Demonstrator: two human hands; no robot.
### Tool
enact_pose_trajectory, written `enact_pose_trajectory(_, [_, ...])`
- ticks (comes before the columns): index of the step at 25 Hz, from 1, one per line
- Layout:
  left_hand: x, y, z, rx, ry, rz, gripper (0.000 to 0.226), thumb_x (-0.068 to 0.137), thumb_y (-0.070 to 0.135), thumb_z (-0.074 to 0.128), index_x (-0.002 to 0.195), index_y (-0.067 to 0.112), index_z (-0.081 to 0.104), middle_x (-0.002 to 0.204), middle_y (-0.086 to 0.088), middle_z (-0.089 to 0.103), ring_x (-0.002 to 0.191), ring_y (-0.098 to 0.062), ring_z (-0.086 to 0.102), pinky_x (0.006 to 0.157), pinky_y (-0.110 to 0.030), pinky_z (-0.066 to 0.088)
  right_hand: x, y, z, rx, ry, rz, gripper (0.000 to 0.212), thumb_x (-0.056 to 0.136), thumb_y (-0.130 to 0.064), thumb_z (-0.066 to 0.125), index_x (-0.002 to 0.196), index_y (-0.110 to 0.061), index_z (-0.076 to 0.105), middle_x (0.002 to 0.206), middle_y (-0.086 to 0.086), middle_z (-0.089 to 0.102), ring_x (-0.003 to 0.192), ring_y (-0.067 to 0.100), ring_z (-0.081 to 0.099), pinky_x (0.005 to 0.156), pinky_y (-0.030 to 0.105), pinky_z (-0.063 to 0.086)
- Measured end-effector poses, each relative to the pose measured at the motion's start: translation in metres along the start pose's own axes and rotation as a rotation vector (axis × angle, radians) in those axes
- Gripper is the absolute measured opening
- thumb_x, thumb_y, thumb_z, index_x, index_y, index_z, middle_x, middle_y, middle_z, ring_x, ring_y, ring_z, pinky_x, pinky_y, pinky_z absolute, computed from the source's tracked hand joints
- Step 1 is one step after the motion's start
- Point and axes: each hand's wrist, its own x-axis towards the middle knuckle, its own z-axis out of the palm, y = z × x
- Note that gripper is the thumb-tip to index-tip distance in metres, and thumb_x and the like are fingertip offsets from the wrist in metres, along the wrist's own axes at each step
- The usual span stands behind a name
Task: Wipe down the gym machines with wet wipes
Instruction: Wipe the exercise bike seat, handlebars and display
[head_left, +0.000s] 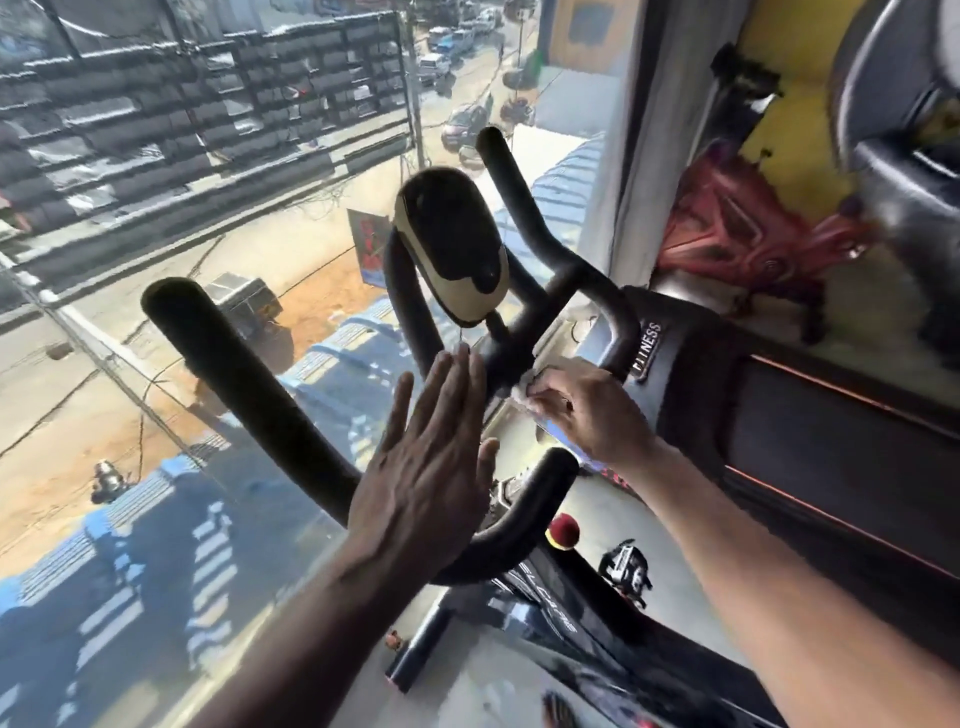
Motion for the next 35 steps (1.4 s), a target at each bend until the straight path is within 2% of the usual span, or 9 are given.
enact_pose_trajectory(4, [-0.001, 0.001, -0.001, -0.022, -0.029, 0.054, 0.074, 0.106, 0.046, 0.022, 0.163, 0.012, -0.013, 0.172, -0.008, -0.012, 0.158, -0.018, -0.014, 0.130, -0.043, -0.005, -0.053, 0.019, -0.022, -0.091, -0.044, 0.130, 0.005, 0.096, -0.017, 0.070, 0.097, -0.012, 0.069, 0.093, -0.013, 0.055, 0.084, -0.004, 0.048, 0.081, 0.011, 0.042])
enact_pose_trajectory(7, [-0.001, 0.000, 0.001, -0.029, -0.042, 0.064, 0.073, 0.107, 0.048, 0.017, 0.163, 0.011, -0.013, 0.171, -0.009, -0.013, 0.158, -0.021, -0.015, 0.130, -0.045, -0.001, -0.081, 0.030, -0.026, -0.106, 0.040, 0.403, 0.010, 0.097, -0.020, 0.070, 0.102, -0.011, 0.071, 0.097, -0.001, 0.069, 0.090, 0.013, 0.067, 0.083, 0.028, 0.054])
enact_pose_trajectory(11, [0.000, 0.001, 0.003, -0.005, -0.086, 0.076, 0.072, 0.107, 0.050, 0.010, 0.161, 0.012, -0.019, 0.169, -0.010, -0.021, 0.157, -0.021, -0.022, 0.130, -0.045, 0.000, -0.026, 0.013, -0.007, -0.051, 0.005, 0.415, 0.021, 0.103, -0.024, 0.062, 0.114, -0.009, 0.072, 0.106, 0.008, 0.076, 0.096, 0.022, 0.073, 0.082, 0.021, 0.050])
enact_pose_trajectory(15, [-0.001, -0.003, 0.003, -0.002, -0.065, 0.095, 0.072, 0.107, 0.048, 0.012, 0.163, 0.010, -0.011, 0.171, -0.011, -0.014, 0.158, -0.023, -0.017, 0.130, -0.046, -0.001, -0.038, 0.006, -0.005, -0.090, 0.048, 0.548, 0.024, 0.105, -0.024, 0.055, 0.115, -0.009, 0.071, 0.106, 0.012, 0.076, 0.098, 0.033, 0.071, 0.078, 0.032, 0.053])
enact_pose_trajectory(19, [-0.001, 0.013, -0.001, -0.198, -0.043, 0.118, 0.070, 0.107, 0.049, 0.012, 0.164, 0.013, -0.006, 0.171, -0.005, -0.010, 0.158, -0.016, -0.015, 0.129, -0.040, -0.009, -0.122, -0.013, -0.031, 0.026, 0.082, 0.697, 0.032, 0.100, -0.044, 0.060, 0.102, -0.016, 0.076, 0.085, -0.008, 0.072, 0.074, 0.009, 0.065, 0.064, 0.019, 0.042])
enact_pose_trajectory(22, [-0.001, 0.063, 0.006, -0.361, -0.009, 0.277, 0.067, 0.107, 0.044, 0.024, 0.164, 0.009, 0.015, 0.170, -0.006, 0.010, 0.160, -0.020, 0.005, 0.130, -0.041, -0.003, -0.186, -0.032, -0.050, 0.126, 0.189, 0.786, 0.025, 0.099, -0.044, 0.062, 0.099, -0.022, 0.074, 0.083, -0.014, 0.072, 0.073, -0.006, 0.064, 0.064, 0.018, 0.045])
enact_pose_trajectory(26, [-0.013, 0.161, 0.032, -0.483, -0.123, 0.551, 0.068, 0.102, 0.049, 0.036, 0.161, 0.014, 0.033, 0.167, -0.010, 0.029, 0.155, -0.027, 0.028, 0.128, -0.042, 0.010, -0.289, -0.064, -0.096, 0.179, 0.426, 0.995, 0.010, 0.098, -0.025, 0.069, 0.107, -0.024, 0.072, 0.086, -0.008, 0.072, 0.073, 0.001, 0.068, 0.065, 0.019, 0.052])
enact_pose_trajectory(28, [-0.025, 0.219, 0.041, -0.505, -0.197, 0.694, 0.070, 0.100, 0.054, 0.035, 0.160, 0.018, 0.034, 0.167, -0.007, 0.029, 0.154, -0.024, 0.028, 0.128, -0.036, 0.007, -0.354, -0.078, -0.121, 0.172, 0.521, 1.096, 0.011, 0.097, -0.019, 0.069, 0.107, -0.020, 0.073, 0.084, -0.009, 0.070, 0.071, 0.002, 0.067, 0.066, 0.019, 0.050])
enact_pose_trajectory(35, [-0.094, 0.461, 0.041, -0.642, -0.372, 1.119, 0.068, 0.099, 0.055, 0.038, 0.154, 0.015, 0.045, 0.158, -0.009, 0.047, 0.145, -0.025, 0.044, 0.127, -0.036, 0.009, -0.581, -0.150, -0.209, 0.041, 0.831, 1.369, 0.025, 0.093, -0.040, 0.066, 0.110, -0.023, 0.071, 0.097, -0.012, 0.074, 0.085, 0.010, 0.071, 0.078, 0.032, 0.057])
